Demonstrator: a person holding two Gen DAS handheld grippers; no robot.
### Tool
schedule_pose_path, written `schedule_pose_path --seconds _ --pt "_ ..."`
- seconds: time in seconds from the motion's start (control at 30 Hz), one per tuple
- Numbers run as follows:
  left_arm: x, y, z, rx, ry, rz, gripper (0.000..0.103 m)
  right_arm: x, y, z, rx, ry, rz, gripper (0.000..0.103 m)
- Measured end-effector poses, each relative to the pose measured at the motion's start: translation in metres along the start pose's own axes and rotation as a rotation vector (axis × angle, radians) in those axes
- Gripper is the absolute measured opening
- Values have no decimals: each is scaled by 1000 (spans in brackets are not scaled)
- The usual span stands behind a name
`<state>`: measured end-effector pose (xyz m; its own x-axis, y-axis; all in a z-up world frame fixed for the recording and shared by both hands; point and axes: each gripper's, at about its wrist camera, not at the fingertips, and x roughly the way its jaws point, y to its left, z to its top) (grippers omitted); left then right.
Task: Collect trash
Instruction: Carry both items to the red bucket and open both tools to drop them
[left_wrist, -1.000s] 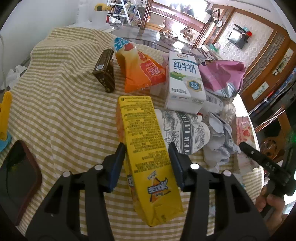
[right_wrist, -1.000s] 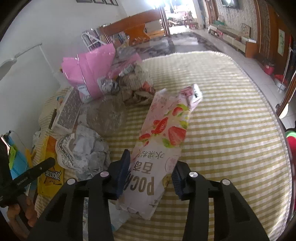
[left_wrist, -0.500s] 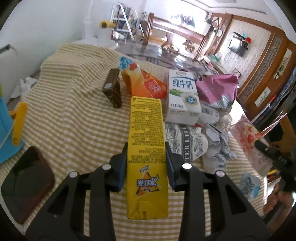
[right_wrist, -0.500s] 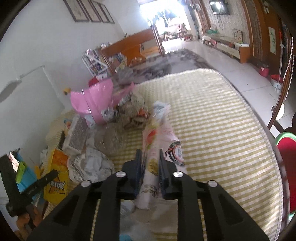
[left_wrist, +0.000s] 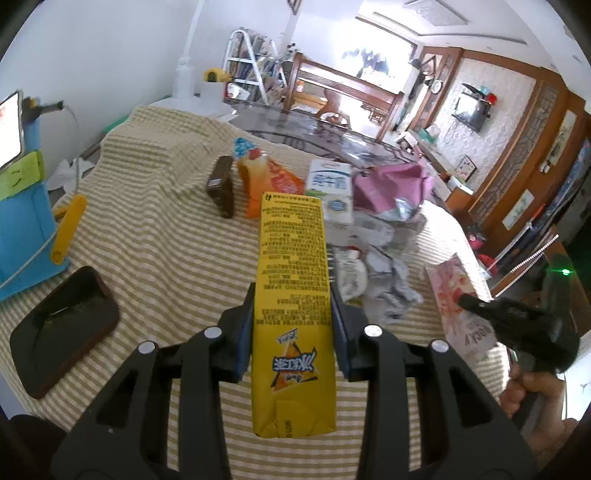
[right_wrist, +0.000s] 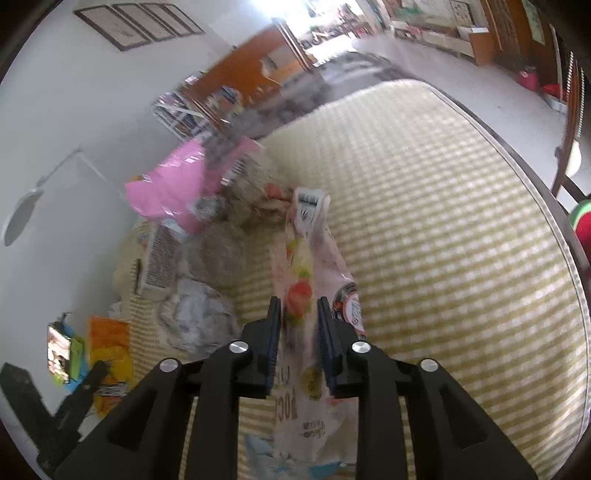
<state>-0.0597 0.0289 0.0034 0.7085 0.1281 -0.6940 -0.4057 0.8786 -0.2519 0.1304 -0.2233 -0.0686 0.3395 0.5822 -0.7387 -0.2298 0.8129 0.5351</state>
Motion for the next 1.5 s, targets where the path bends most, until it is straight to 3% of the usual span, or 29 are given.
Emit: schedule_pose_path --seconds 0.03,0.07,0.1,0.17,0.2,0.3,0.43,0.6,0.97,1.17,1.23,1.27,1.33,1.5 --pt "0 -5 -1 10 2 -5 35 3 0 -1 10 12 1 57" --pt "0 -9 -1 18 4 -10 35 5 1 -2 8 21 4 59" --pt "1 -15 -2 28 8 -18 35 7 3 -2 -2 29 -4 59" --pt "1 -23 -4 39 13 -28 35 11 10 -2 -51 35 -59 33" --pt "0 -28 -5 45 15 -35 35 11 13 -2 -74 39 -79 32" --pt "-2 -44 -3 64 19 -69 35 0 12 -2 -63 7 -38 31" --pt "-6 -75 0 107 17 -140 35 -40 2 7 -39 -117 2 31" --pt "-2 -126 -7 197 46 -249 35 -99 -45 13 77 -230 36 31" --pt "63 -287 -50 347 281 -508 35 -197 -194 -14 458 -425 -212 31" --pt "85 -360 -80 497 368 -585 35 -198 -215 -21 557 -426 -241 34" --pt "88 -367 -83 508 369 -582 38 -202 -222 -25 586 -446 -242 38" --pt "91 -368 -83 507 369 -582 49 -205 -222 -23 594 -459 -248 45" --pt "91 -362 -79 479 365 -592 60 -206 -225 -19 591 -474 -251 48" --pt "97 -347 -72 434 360 -566 61 -203 -222 -12 564 -476 -239 55"
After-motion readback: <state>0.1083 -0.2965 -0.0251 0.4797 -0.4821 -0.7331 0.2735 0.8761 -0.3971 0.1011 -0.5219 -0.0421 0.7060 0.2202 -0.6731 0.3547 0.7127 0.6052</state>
